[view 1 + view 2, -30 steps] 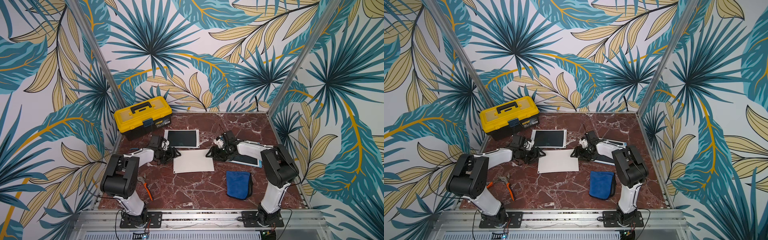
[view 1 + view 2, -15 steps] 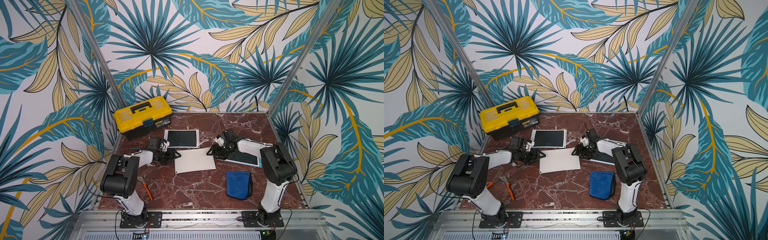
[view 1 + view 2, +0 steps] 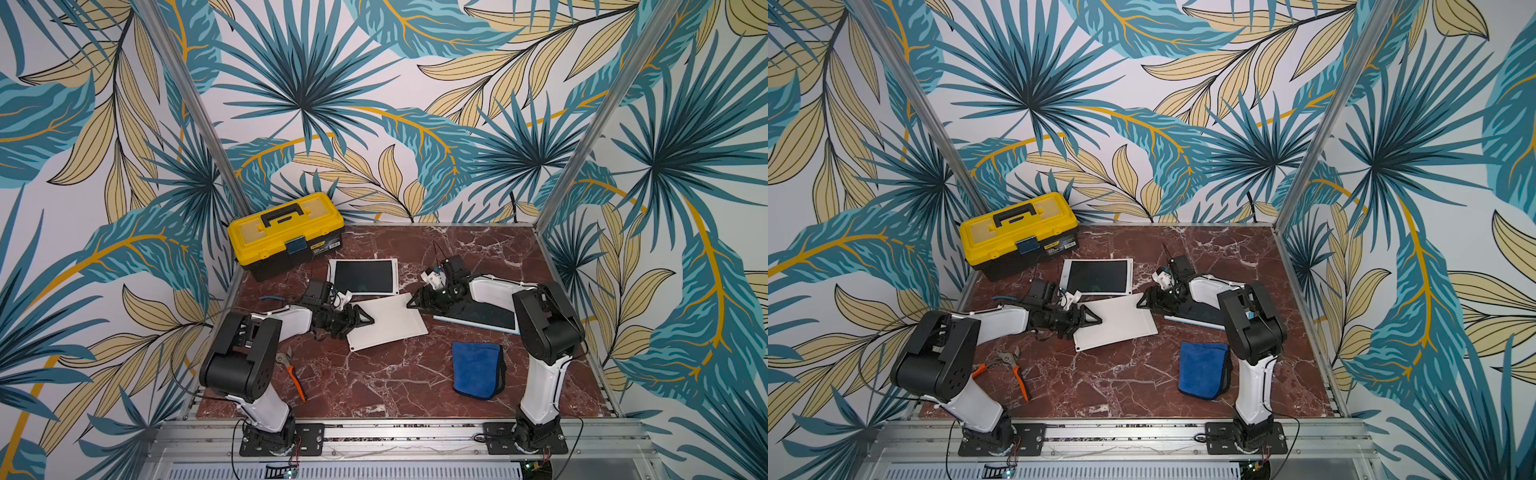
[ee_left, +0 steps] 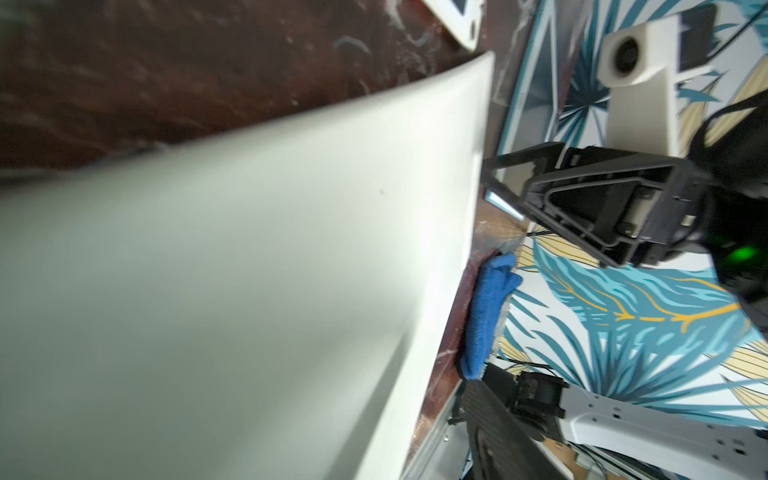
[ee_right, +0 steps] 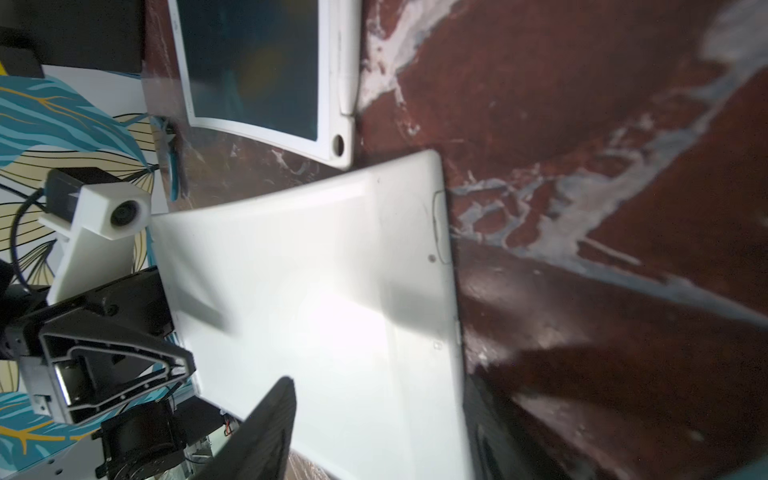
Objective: Wipe the drawing tablet
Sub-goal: Pick up the drawing tablet from the center of the board.
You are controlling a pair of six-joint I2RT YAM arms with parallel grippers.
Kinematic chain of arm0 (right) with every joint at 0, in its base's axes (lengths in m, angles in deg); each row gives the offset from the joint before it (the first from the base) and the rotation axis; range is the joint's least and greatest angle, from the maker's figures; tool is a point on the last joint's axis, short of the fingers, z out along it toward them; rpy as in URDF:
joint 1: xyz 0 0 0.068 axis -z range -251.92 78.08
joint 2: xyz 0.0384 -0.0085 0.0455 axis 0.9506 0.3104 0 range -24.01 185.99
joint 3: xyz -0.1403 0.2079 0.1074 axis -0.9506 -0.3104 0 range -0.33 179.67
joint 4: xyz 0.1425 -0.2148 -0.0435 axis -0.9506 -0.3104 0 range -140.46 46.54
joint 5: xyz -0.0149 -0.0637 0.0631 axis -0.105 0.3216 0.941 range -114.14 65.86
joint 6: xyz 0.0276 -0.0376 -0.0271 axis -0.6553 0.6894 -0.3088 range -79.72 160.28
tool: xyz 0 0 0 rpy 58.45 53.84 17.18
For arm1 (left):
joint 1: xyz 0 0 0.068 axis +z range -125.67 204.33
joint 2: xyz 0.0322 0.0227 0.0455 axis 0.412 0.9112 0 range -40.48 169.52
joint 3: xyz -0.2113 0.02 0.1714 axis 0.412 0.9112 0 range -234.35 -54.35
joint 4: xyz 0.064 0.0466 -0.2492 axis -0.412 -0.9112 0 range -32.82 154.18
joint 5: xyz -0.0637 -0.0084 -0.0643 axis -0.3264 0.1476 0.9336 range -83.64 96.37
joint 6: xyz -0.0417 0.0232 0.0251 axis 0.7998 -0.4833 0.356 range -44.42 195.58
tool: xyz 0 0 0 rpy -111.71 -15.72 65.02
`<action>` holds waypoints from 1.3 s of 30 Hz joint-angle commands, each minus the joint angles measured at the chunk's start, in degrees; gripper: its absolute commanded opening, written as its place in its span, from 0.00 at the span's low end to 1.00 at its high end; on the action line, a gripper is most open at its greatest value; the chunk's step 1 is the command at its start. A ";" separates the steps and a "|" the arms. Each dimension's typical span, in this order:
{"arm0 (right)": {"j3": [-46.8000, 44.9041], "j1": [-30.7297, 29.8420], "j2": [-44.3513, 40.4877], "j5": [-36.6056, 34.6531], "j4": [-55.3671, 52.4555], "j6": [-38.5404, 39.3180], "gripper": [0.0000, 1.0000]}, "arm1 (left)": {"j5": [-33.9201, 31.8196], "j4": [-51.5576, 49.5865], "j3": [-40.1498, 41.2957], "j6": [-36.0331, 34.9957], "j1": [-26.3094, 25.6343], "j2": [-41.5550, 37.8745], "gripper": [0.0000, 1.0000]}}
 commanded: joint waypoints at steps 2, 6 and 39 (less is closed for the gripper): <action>-4.05 -2.32 5.36 1.54 -2.74 0.72 0.66 | 7.76 5.60 -0.56 1.70 -1.44 -4.03 0.65; -5.05 -2.33 4.60 1.46 -2.15 0.72 0.66 | 7.26 5.60 -0.52 2.70 -1.40 -4.27 0.64; -8.95 2.00 -15.87 -10.64 -7.84 -0.52 0.66 | 0.17 -6.10 -1.76 -4.98 0.02 -11.21 0.16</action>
